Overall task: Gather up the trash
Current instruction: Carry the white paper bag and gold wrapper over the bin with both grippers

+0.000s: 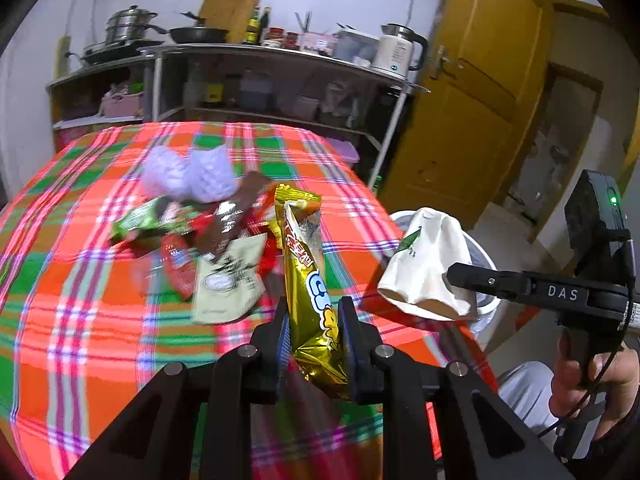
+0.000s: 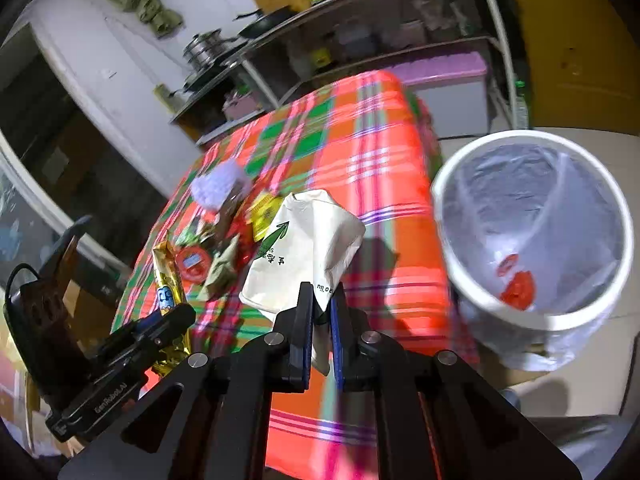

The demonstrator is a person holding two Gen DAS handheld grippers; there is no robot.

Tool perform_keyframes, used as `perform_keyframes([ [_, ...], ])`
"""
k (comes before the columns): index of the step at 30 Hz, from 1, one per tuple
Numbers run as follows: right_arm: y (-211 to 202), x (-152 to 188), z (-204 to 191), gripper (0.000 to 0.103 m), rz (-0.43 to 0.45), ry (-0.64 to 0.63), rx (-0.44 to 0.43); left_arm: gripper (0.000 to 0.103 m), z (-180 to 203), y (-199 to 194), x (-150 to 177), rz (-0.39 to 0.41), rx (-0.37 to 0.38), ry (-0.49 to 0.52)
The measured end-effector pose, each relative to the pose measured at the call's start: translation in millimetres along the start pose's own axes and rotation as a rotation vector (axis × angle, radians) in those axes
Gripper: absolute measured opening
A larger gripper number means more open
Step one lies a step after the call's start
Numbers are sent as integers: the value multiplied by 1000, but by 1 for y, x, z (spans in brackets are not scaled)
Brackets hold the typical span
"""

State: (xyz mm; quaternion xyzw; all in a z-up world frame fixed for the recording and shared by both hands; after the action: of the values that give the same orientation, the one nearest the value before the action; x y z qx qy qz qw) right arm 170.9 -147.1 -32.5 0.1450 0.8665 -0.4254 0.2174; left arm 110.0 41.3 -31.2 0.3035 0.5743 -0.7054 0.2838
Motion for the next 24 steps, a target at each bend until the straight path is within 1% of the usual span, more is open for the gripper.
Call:
perform_keyframes([
  [9, -38, -13, 52, 8, 91, 84, 55, 23, 49, 25, -25, 2, 81, 83],
  [15, -58, -18, 83, 8, 132, 132, 89, 23, 82, 44, -42, 3, 136, 127],
  [24, -70, -22, 128, 8, 160, 188, 161, 23, 126, 89, -54, -48, 195, 171],
])
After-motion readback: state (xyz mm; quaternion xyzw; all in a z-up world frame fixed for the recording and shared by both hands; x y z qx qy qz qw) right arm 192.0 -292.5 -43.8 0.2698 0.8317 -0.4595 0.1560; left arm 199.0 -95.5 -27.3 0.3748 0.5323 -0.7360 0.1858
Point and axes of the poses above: each gripper's, at about its wrist camera, not at the fingertips, and y roughly the way its jaws point, z to its right, x to its underside, the point moved 3 cm from there along y, roughly the way its jaws point, and after that the axes turned 6 degrees about y, right-handed, at the moved point
